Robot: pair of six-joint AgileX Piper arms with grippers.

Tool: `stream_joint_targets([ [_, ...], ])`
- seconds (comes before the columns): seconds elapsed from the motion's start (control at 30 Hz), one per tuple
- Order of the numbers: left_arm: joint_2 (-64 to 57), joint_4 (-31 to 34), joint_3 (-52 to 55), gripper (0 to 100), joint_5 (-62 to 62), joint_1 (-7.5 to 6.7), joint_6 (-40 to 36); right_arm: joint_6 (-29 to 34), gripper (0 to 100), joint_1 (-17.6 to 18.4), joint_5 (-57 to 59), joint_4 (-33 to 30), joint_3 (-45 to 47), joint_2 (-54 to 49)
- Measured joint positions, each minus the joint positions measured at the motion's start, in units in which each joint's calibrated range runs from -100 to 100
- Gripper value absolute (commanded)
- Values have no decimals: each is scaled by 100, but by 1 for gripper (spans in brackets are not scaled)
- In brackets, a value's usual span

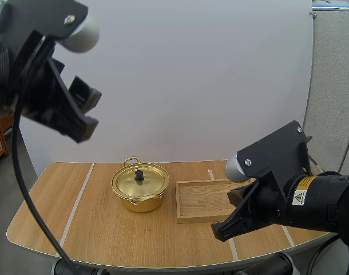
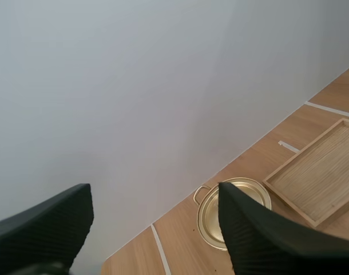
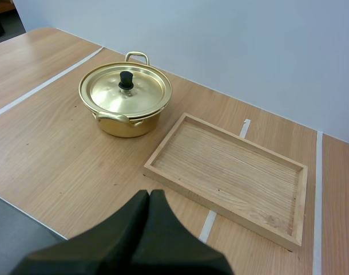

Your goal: Open the pot, put the pineapple inside, and close it

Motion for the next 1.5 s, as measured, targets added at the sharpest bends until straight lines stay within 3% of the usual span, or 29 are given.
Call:
stream_joint_targets([
  [0.07, -80, -21, 76, 100, 0, 0, -11, 0, 0, 0, 0, 0, 0, 0],
  [0.27, -427, -114, 445, 87, 0, 0, -124, 0, 0, 0, 0, 0, 0, 0],
  [0.33, -619, -126, 659, 74, 0, 0, -204, 0, 0, 0, 0, 0, 0, 0],
  [0.43, -765, -126, 850, 47, 0, 0, -222, 0, 0, -24, 0, 0, 0, 0],
  [0.57, -1233, -130, 1618, 0, 0, 0, -253, 0, 0, -77, 0, -9, 0, 0],
  [0.93, -1981, -335, 2492, 0, 0, 0, -262, 0, 0, -170, 0, 37, 0, -121],
  [1.3, -2207, -423, 2814, 0, -12, 0, -839, 0, 0, -433, 0, 284, 0, -285],
  [1.5, -2207, -423, 2814, 0, -834, 0, -1184, 0, 0, -460, 0, 319, 0, -285],
])
